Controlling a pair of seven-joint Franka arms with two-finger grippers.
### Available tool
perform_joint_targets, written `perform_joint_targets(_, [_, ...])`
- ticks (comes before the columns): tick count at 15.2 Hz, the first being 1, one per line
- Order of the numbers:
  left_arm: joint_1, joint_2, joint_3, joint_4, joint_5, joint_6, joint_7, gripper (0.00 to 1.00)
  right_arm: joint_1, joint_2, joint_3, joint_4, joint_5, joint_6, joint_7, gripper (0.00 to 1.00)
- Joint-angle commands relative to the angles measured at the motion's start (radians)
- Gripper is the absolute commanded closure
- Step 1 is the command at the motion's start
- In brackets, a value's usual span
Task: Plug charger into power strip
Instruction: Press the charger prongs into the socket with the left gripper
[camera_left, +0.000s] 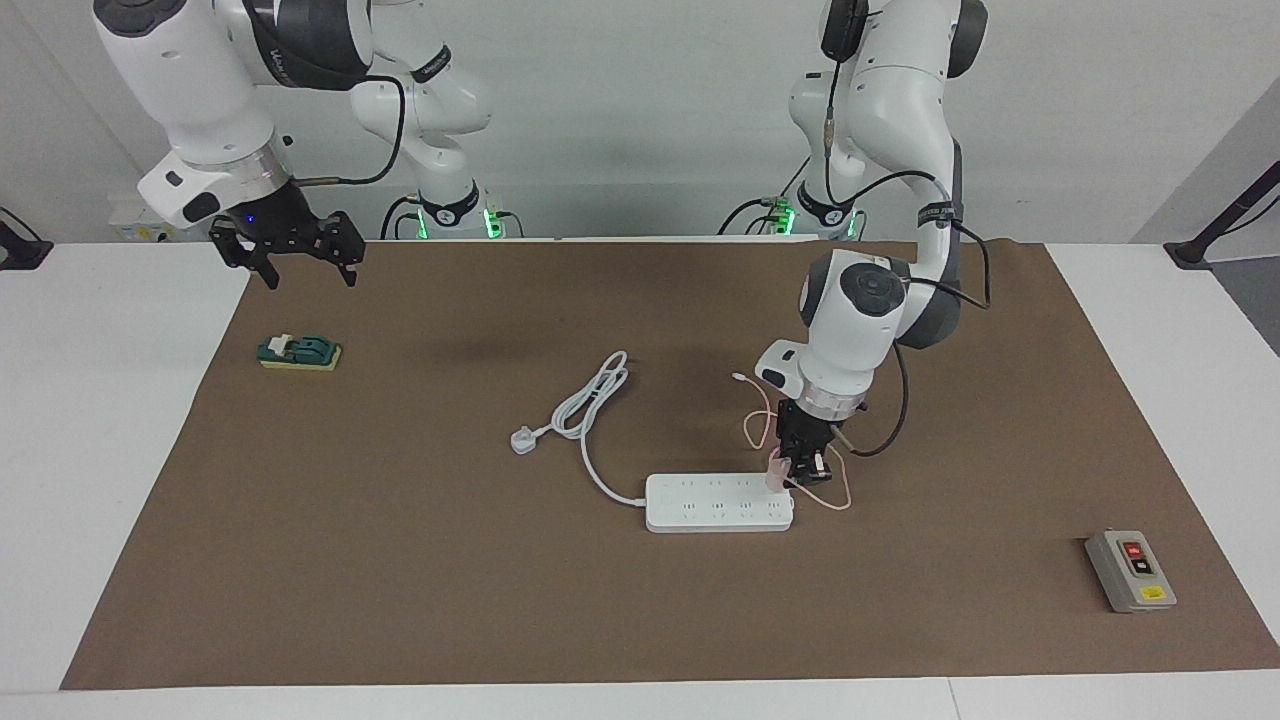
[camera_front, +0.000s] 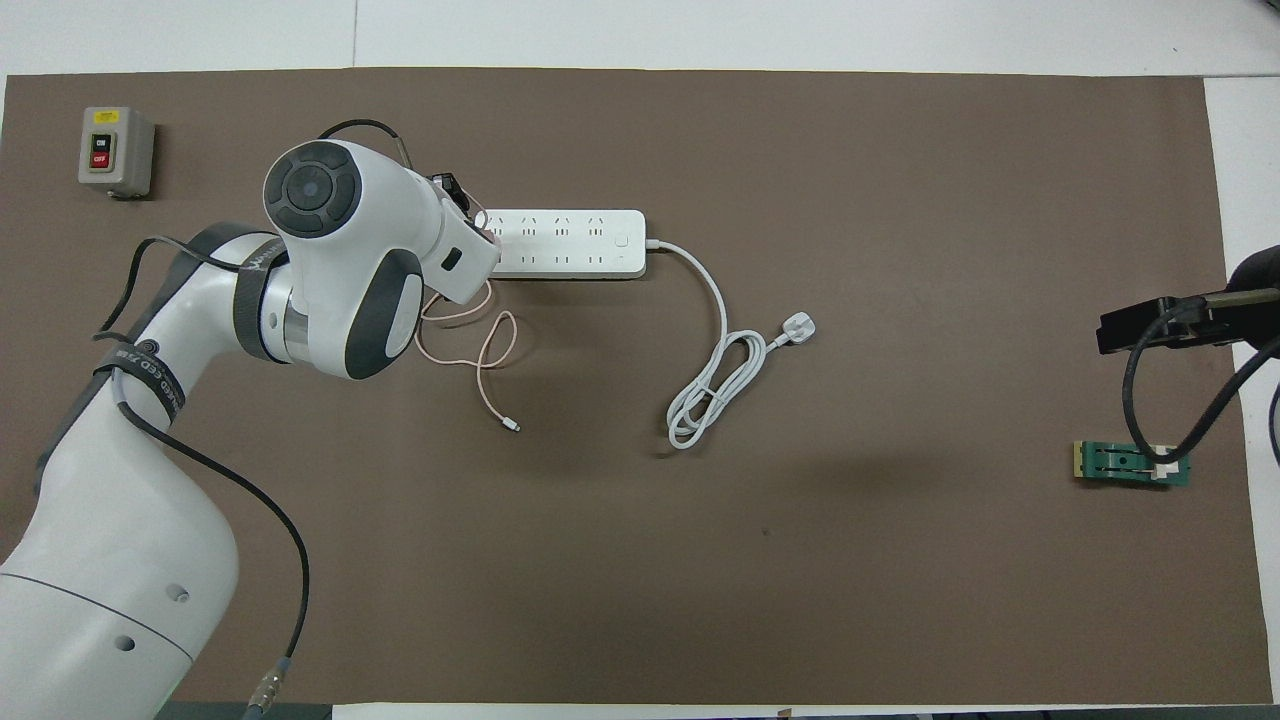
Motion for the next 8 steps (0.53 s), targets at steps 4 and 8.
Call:
perform_joint_targets(4, [-0.023,0.010,0.011,0.000,0.025,0.020,-0.031,1.00,-0.016,-0.022,0.013,-0.020,-0.003,-0.007,0.013,0.00])
perform_joint_targets(8, [-0.023,0.009,0.012,-0.001,0.028,-0.003,-0.027,1.00,-0.015,-0.021,0.013,-0.020,-0.003,-0.007,0.013,0.00])
